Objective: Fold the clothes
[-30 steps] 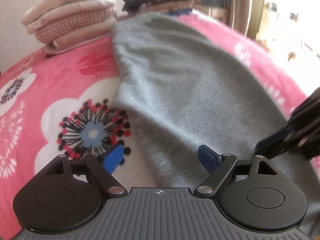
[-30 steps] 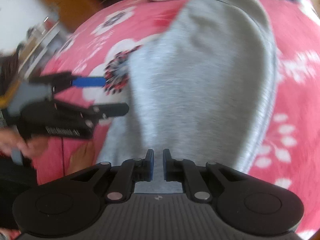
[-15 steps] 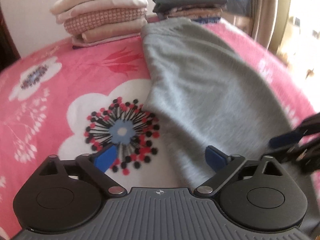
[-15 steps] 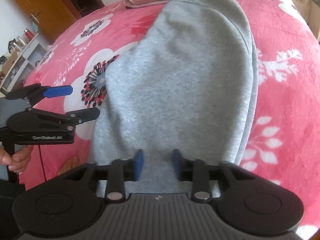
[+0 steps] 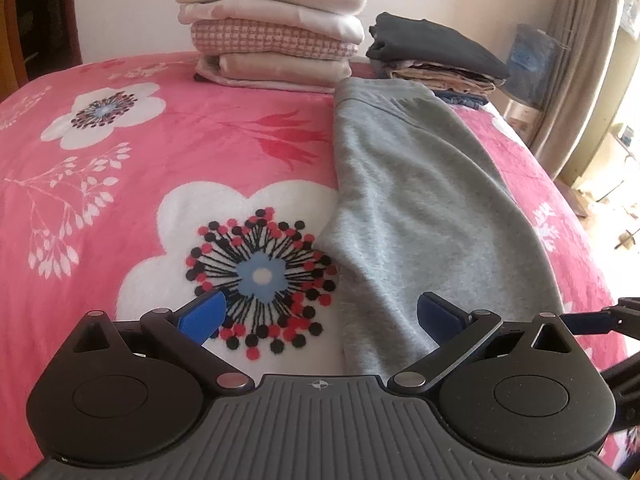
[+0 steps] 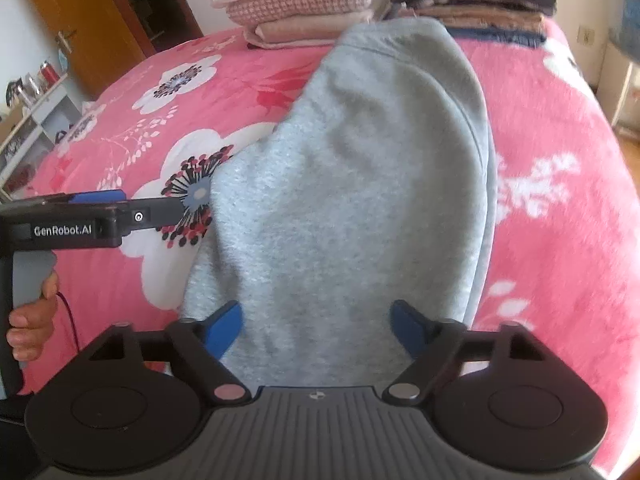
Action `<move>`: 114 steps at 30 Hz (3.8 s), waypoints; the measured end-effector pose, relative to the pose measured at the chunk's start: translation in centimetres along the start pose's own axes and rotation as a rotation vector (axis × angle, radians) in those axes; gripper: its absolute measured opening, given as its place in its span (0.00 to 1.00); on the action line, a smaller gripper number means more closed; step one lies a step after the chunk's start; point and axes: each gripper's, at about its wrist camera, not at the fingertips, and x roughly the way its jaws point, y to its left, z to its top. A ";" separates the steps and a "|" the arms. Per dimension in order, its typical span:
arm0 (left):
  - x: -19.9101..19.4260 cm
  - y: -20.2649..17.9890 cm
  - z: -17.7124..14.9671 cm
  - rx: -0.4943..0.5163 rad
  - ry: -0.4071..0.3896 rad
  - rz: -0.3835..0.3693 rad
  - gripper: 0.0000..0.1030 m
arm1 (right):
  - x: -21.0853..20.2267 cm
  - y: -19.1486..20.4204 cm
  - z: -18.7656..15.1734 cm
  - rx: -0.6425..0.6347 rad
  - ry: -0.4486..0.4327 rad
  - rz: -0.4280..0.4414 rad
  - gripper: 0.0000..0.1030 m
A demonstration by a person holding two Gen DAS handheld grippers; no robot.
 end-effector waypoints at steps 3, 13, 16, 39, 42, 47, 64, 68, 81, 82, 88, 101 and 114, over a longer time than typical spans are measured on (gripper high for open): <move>0.0 0.1 0.0 -0.016 0.005 -0.006 1.00 | -0.3 0.5 0.2 -0.019 -0.021 -0.004 0.97; -0.1 -0.2 -0.1 0.000 0.009 0.040 1.00 | -0.5 1.2 0.5 -0.053 -0.028 -0.065 1.00; 0.0 0.0 -0.1 -0.017 0.012 0.039 1.00 | -0.7 1.3 0.6 -0.062 -0.040 -0.049 1.00; 0.1 1.4 -0.1 -0.061 0.010 0.062 1.00 | -1.7 3.8 1.5 -0.258 -0.138 -0.084 1.00; 0.2 1.8 -0.2 -0.077 0.014 0.073 1.00 | -1.5 4.1 1.3 -0.269 -0.124 -0.082 1.00; 0.4 2.1 -0.3 -0.081 0.018 0.087 1.00 | -1.2 3.8 1.4 -0.234 -0.086 -0.036 1.00; 1.6 3.0 -0.6 -0.107 0.110 0.140 1.00 | -1.3 1.6 2.3 -0.061 -0.068 0.051 1.00; 2.5 3.4 -0.9 -0.120 0.182 0.181 1.00 | -0.6 1.1 2.5 -0.010 -0.043 -0.024 1.00; 4.2 4.4 -1.3 -0.182 0.280 0.200 1.00 | 2.2 1.6 4.6 -0.079 -0.024 -0.094 0.85; 4.4 4.4 -1.3 -0.180 0.283 0.204 1.00 | 2.5 1.7 4.9 -0.082 -0.021 -0.089 0.84; 4.9 4.5 -1.4 -0.174 0.294 0.217 1.00 | 4.9 1.9 6.6 -0.087 0.040 -0.058 0.84; 5.9 4.5 -1.1 -0.187 0.301 0.210 1.00 | 6.9 -0.3 8.1 -0.004 0.089 -0.017 0.85; 6.1 2.4 1.3 -0.146 0.147 0.034 1.00 | 6.8 -13.1 20.0 0.199 -0.229 0.122 0.85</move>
